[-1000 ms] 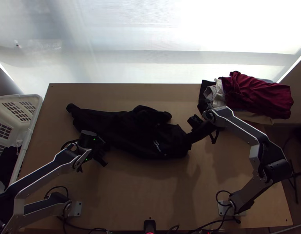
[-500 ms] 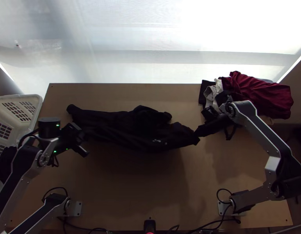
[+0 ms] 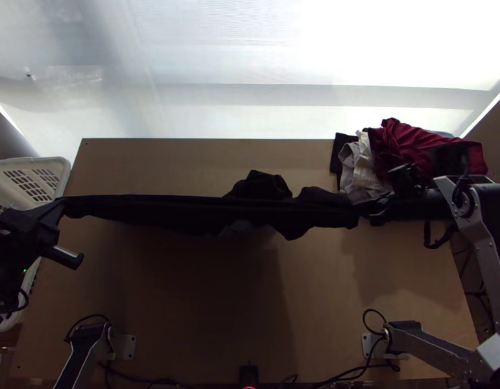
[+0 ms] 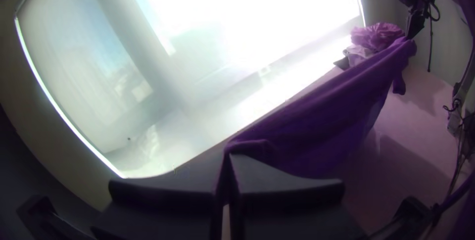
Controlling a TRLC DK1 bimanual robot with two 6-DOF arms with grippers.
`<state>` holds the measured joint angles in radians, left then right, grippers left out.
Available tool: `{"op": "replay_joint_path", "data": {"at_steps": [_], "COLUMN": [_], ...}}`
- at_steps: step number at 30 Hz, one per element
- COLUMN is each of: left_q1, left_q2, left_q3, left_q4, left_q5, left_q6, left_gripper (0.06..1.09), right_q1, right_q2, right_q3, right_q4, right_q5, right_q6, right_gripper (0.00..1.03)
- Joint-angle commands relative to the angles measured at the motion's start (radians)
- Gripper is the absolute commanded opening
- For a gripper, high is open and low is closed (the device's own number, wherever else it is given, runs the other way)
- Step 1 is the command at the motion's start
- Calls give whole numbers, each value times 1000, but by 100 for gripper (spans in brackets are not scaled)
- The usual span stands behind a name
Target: Fold the t-shirt
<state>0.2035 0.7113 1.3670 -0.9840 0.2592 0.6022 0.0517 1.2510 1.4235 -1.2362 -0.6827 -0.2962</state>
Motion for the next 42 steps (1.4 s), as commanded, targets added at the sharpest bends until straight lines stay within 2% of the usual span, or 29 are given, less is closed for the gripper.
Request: {"op": "replay_joint_path", "data": {"at_steps": [1,6,9,11,12,16,18,20,23,26,29,33,37,39,42], "left_q1": [36,36,34,33,33,31,57,76,80,88,86,91,94,111,103], "left_q2": [-161,-277,-314,-339,-345,-372,-372,-366,-366,-391,-404,-363,-211,-113,85], "left_q3": [86,84,93,81,75,17,1,6,1,-95,-267,-508,-646,-687,-704], "left_q4": [-30,-16,24,94,125,271,344,404,424,446,531,728,953,1059,1199], "left_q5": [12,12,12,9,11,20,71,92,95,100,97,97,97,97,89], "left_q6": [-10,-19,-74,-156,-209,-386,-481,-538,-562,-552,-467,-352,-334,-332,-332], "left_gripper": [10,10,10,10,10,10,10,10,10,10,10,10,10,10,10], "right_q1": [57,108,103,91,80,10,8,-6,-24,-53,-53,-39,8,68,183], "right_q2": [-254,-407,-469,-515,-536,-581,-595,-605,-613,-624,-611,-538,-395,-289,-107], "right_q3": [58,137,201,212,209,189,189,195,207,157,34,-152,-256,-294,-325], "right_q4": [-8,20,87,170,207,345,405,449,452,455,521,666,828,880,948], "right_q5": [-11,-9,-2,41,57,66,66,64,54,48,48,48,71,104,213], "right_q6": [48,131,227,310,324,428,480,522,545,546,552,551,522,473,350], "right_gripper": [3,3,3,3,3,3,3,3,3,3,3,3,3,3,3]}}
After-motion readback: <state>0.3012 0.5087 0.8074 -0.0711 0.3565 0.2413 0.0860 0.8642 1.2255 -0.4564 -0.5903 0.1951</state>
